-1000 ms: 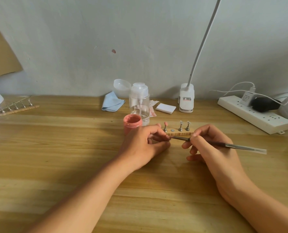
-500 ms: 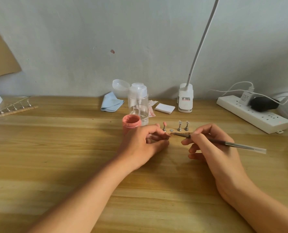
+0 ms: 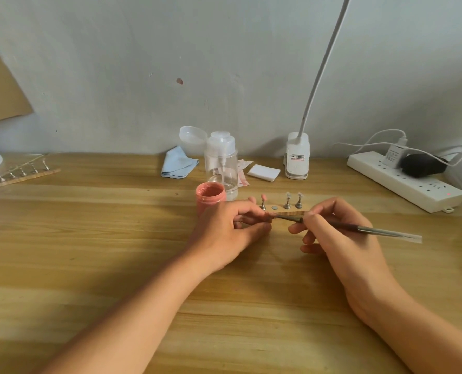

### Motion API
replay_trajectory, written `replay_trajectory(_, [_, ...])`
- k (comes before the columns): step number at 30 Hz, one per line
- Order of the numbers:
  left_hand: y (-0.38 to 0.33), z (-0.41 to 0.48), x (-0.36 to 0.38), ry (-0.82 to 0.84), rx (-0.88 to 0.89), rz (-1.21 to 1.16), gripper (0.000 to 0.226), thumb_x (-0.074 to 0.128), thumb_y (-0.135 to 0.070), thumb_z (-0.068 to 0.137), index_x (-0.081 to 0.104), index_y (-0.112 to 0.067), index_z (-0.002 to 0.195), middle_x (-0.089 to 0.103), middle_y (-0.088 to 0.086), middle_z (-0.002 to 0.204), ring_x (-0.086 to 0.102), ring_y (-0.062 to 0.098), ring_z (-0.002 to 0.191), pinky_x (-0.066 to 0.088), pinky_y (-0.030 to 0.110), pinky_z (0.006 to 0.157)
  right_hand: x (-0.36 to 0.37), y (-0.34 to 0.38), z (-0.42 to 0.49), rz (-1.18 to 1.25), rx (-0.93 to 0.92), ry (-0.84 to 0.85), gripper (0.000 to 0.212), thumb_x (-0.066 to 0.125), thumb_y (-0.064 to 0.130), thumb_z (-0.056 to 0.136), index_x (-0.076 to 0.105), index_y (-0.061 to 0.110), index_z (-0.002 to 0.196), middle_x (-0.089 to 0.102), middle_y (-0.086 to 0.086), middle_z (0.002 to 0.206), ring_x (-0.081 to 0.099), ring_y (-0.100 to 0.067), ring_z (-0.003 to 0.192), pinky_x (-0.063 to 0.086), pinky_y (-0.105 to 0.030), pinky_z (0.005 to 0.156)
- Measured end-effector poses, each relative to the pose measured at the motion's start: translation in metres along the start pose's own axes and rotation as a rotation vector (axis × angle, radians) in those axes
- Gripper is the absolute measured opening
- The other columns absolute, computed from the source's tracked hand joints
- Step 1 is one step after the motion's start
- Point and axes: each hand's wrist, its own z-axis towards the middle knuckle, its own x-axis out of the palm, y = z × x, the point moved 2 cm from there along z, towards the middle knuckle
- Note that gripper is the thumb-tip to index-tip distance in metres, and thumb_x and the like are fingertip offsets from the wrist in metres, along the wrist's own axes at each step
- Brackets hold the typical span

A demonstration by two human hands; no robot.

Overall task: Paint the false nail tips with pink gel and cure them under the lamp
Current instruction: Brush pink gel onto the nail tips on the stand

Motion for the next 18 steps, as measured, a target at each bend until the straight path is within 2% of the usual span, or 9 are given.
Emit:
replay_trajectory(7, [-0.0015,-0.0005,-0.0006,0.01,-0.006,0.019,0.016,0.08,-0.017,0.081,0.078,-0.022,0.096,0.075,-0.01,0.085,0.063,-0.009,0.075,0.042,0.005,0.069,-0.0014,0.0014,0.0002,-0.005,0.01,-0.032,0.006,0.059,0.005,0.09,0.058,0.001,0.086,0.073,-0.009,0.071,0.063,-0.003,0.061,0.057,-0.027,0.059])
replay_trajectory(12, [-0.0024,-0.001,-0.0007,0.005,-0.022,0.005,0.015,0.079,-0.015,0.082,0.078,-0.017,0.097,0.077,-0.004,0.09,0.068,-0.001,0.084,0.044,0.007,0.073,-0.0017,0.0019,-0.0001,-0.007,0.023,-0.066,0.006,0.059,0.003,0.089,0.058,-0.001,0.085,0.071,-0.011,0.07,0.063,-0.003,0.059,0.057,-0.035,0.063])
replay_trajectory(18, [-0.0046,-0.0019,-0.0013,0.026,-0.018,-0.038,0.012,0.078,-0.012,0.084,0.076,-0.019,0.094,0.077,-0.006,0.092,0.069,0.0,0.09,0.045,0.009,0.076,-0.0033,0.0045,0.0001,0.027,0.007,-0.079,0.007,0.056,0.002,0.09,0.057,-0.003,0.086,0.071,-0.011,0.07,0.061,-0.009,0.06,0.056,-0.035,0.065])
